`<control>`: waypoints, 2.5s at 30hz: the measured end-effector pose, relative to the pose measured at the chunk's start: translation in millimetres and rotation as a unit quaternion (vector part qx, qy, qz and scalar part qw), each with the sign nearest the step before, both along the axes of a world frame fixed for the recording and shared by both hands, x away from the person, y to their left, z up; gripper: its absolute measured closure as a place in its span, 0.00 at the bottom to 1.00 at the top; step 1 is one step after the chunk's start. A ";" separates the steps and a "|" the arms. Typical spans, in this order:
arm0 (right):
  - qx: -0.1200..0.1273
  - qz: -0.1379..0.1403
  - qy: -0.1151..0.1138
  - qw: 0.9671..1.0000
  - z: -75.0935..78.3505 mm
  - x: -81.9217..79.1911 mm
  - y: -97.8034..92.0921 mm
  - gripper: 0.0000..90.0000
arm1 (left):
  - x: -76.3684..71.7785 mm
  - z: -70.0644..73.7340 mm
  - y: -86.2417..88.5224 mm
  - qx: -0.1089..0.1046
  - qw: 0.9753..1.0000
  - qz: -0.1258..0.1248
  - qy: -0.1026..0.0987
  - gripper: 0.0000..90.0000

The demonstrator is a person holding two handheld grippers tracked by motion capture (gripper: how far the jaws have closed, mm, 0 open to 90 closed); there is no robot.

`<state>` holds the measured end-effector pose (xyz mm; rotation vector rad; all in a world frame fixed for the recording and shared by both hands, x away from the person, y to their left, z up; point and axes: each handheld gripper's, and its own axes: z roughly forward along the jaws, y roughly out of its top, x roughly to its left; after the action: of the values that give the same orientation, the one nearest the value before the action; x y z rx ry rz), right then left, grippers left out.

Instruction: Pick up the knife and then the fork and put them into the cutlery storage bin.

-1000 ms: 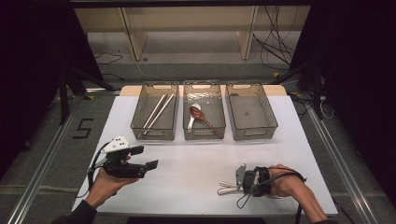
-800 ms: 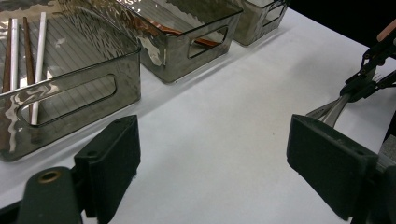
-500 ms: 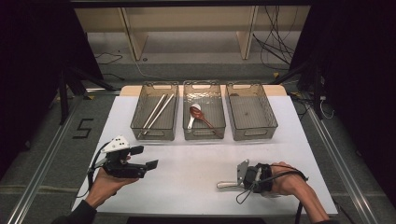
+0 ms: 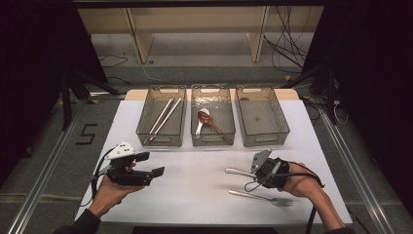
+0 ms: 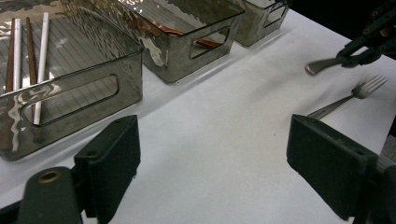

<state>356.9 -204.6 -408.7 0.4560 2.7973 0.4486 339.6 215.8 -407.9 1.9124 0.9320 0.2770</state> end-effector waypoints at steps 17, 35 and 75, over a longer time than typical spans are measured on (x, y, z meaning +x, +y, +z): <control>0.077 -0.104 0.004 0.992 16.3 26.2 -14.7 0.90 | 0.0 0.2 0.9 -0.001 1.000 0.002 -0.002 0.19; 0.130 -0.176 -0.013 0.976 40.5 72.0 -20.5 0.90 | -1.1 2.3 2.8 -0.014 1.000 0.009 -0.014 0.19; 0.128 -0.330 -0.013 0.935 76.8 194.0 -9.7 0.90 | -1.8 4.2 2.9 -0.021 1.000 0.005 -0.020 0.19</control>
<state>550.9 -214.3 -331.8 1.3681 2.3574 0.6408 337.8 218.6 -403.7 1.8585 0.9139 0.2970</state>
